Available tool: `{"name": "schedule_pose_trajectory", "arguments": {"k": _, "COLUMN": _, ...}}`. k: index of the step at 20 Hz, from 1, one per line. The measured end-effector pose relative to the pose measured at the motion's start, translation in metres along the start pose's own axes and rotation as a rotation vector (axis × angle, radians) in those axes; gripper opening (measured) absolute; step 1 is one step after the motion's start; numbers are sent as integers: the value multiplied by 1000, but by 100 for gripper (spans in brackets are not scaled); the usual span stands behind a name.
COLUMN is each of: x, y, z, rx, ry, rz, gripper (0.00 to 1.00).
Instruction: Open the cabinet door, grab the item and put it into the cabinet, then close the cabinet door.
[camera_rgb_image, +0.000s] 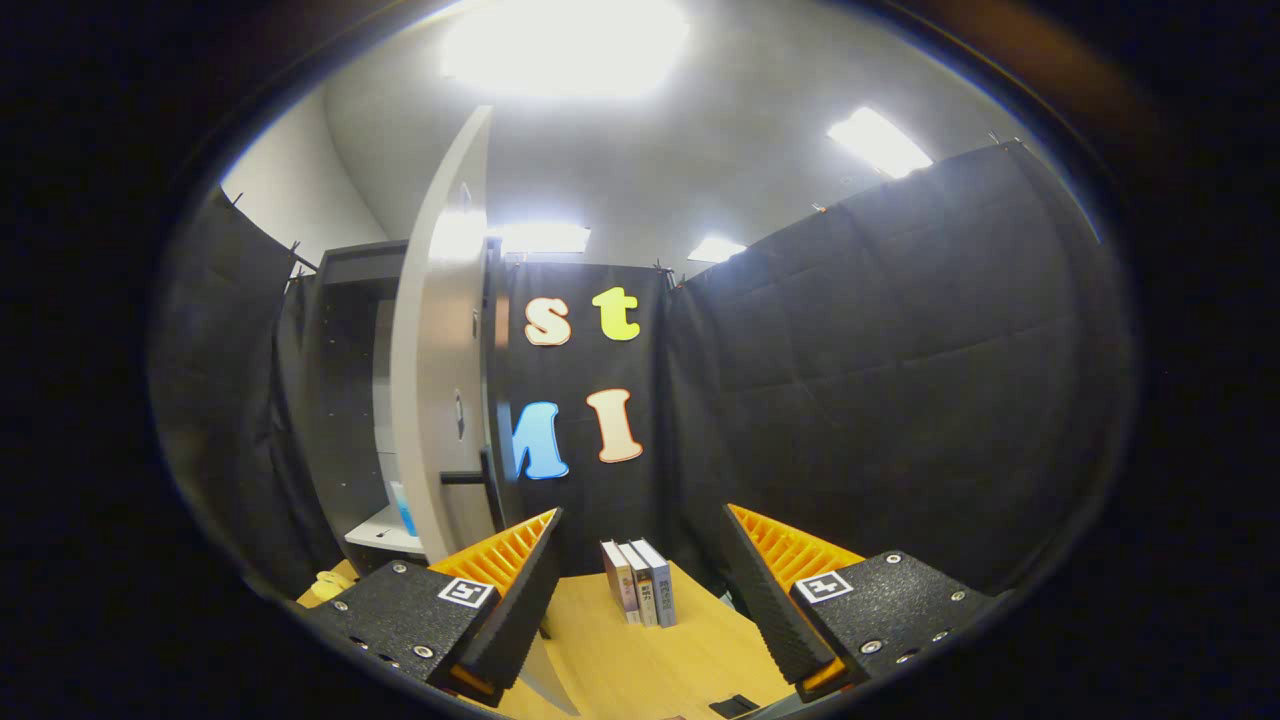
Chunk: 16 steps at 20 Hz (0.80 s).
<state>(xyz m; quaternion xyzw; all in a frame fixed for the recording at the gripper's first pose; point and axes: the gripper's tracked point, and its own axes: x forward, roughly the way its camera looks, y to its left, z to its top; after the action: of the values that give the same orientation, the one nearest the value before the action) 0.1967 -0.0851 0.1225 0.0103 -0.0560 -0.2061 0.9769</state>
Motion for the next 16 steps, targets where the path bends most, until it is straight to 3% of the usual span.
{"name": "schedule_pose_trajectory", "arguments": {"k": 7, "x": 49, "y": 24, "z": -18, "rx": -20, "ry": 60, "rz": -11, "gripper": 94}}
{"name": "schedule_pose_trajectory", "arguments": {"k": 10, "x": 53, "y": 32, "z": -20, "rx": -61, "ry": 45, "rz": -13, "gripper": 89}}
{"name": "schedule_pose_trajectory", "arguments": {"k": 16, "x": 42, "y": 51, "z": -22, "rx": -45, "ry": 56, "rz": 11, "gripper": 88}}
